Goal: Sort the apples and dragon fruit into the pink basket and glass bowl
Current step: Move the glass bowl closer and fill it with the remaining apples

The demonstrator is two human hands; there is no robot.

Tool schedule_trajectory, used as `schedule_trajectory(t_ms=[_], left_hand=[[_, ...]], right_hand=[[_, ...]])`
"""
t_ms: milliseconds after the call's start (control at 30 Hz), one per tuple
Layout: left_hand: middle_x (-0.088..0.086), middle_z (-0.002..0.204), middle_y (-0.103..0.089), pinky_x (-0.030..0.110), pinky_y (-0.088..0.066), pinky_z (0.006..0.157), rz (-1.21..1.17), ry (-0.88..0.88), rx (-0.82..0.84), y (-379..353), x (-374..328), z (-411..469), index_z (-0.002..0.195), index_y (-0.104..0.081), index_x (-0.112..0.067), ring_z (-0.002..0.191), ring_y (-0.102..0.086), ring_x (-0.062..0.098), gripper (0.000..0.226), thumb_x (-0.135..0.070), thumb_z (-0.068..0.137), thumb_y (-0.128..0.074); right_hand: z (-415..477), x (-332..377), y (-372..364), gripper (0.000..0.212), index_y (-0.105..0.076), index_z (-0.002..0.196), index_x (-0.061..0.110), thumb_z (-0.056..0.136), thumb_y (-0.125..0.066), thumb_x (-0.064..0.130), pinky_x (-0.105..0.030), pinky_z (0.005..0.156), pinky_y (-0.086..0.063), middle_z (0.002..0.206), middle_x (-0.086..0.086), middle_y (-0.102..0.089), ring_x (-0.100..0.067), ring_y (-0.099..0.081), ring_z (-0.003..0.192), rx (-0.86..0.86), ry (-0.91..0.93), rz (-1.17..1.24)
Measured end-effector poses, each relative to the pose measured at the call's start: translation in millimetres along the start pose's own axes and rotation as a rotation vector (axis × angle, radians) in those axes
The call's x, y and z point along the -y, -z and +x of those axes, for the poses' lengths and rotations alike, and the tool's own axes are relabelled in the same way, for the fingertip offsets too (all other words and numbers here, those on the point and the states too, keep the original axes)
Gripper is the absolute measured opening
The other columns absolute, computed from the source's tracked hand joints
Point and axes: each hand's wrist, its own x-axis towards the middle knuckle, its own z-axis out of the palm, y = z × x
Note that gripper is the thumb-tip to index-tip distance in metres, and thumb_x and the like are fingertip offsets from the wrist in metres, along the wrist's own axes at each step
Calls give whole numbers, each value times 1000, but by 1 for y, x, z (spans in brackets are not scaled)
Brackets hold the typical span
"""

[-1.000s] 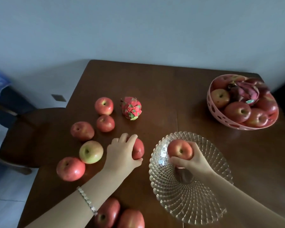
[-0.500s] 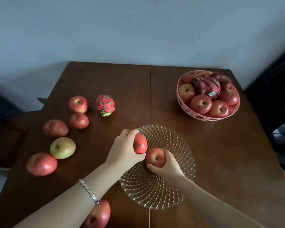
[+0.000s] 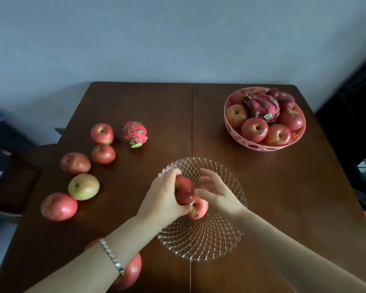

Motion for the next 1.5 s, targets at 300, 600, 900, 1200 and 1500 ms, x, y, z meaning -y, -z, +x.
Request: schedule_trajectory(t_ms=[300, 600, 900, 1200, 1500], left_hand=[[-6, 144, -36, 28, -38, 103, -98, 64, 115, -18, -1, 2, 142, -26, -27, 131, -39, 12, 98, -52, 63, -78], [16, 137, -45, 36, -58, 76, -690, 645, 325, -57, 12, 23, 136, -36, -20, 105, -62, 35, 53, -33, 90, -59], [10, 138, -41, 32, -56, 81, -704, 504, 239, -67, 20, 22, 136, -38, -15, 118, -54, 27, 46, -21, 93, -55], [8, 143, -33, 37, -53, 89, -808, 534, 260, -68, 19, 17, 141, -29, -18, 130, -42, 28, 52, -14, 94, -52], [3, 125, -38, 42, -51, 91, -951, 539, 192, -75, 18, 14, 138, -34, -16, 115, -44, 19, 51, -10, 92, -55]], right_hand=[[2, -4, 12, 38, -55, 110, 29, 77, -73, 20, -41, 78, -59, 119, -8, -54, -30, -60, 107, -81, -134, 257], [33, -5, 39, 58, -50, 117, 15, 68, -81, 12, -33, 65, -61, 116, -9, -52, -25, -61, 101, -287, -167, 146], [74, -19, 23, 63, -47, 129, 19, 74, -76, 31, -27, 84, -49, 123, -5, -57, -16, -52, 101, -307, -91, -276], [73, -29, 5, 66, -46, 132, 19, 75, -75, 32, -34, 93, -43, 126, -10, -56, -26, -55, 112, -402, -43, -391], [63, -36, 2, 60, -50, 124, 19, 72, -77, 33, -36, 91, -47, 122, -8, -58, -24, -56, 108, -477, -21, -318]])
